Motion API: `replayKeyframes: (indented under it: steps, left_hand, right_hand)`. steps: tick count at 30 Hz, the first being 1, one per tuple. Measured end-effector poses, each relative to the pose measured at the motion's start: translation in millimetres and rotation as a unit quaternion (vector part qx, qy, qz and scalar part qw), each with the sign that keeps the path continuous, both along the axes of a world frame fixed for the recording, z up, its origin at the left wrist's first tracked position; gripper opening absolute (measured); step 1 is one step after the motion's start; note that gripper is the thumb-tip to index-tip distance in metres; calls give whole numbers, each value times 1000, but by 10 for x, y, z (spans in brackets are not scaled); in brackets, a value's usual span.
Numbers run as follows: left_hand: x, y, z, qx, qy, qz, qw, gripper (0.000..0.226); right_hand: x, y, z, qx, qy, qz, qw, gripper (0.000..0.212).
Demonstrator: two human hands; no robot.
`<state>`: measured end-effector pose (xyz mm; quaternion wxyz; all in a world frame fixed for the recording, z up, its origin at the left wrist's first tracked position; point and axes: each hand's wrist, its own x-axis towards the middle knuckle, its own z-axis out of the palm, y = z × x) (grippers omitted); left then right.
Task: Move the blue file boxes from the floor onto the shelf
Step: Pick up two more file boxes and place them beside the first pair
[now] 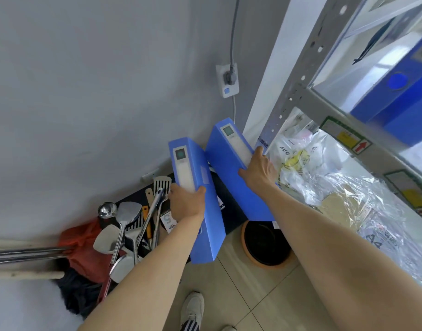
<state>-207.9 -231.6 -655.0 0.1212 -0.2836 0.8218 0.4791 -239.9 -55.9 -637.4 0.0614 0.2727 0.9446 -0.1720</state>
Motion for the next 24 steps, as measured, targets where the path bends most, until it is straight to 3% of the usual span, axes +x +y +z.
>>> replayKeyframes:
  steps: [8,14,18,24]
  left_hand:
    - [134,228,953,-18,112,-28,993,53]
    - [399,322,1608,-4,185,-35,982,48]
    - [721,330,1997,13,272,-28,962,59]
    - [1251,321,2541,59,376,-63,923,60]
  right_hand:
    - [395,-195,788,-113,139,-139,974,55]
    - [746,-411,1353,-237,255,-214,913,57]
    - [1132,-552,1775,-245,320,-209,891,74]
    - [1764,-661,2328,-249,409,-232,847,67]
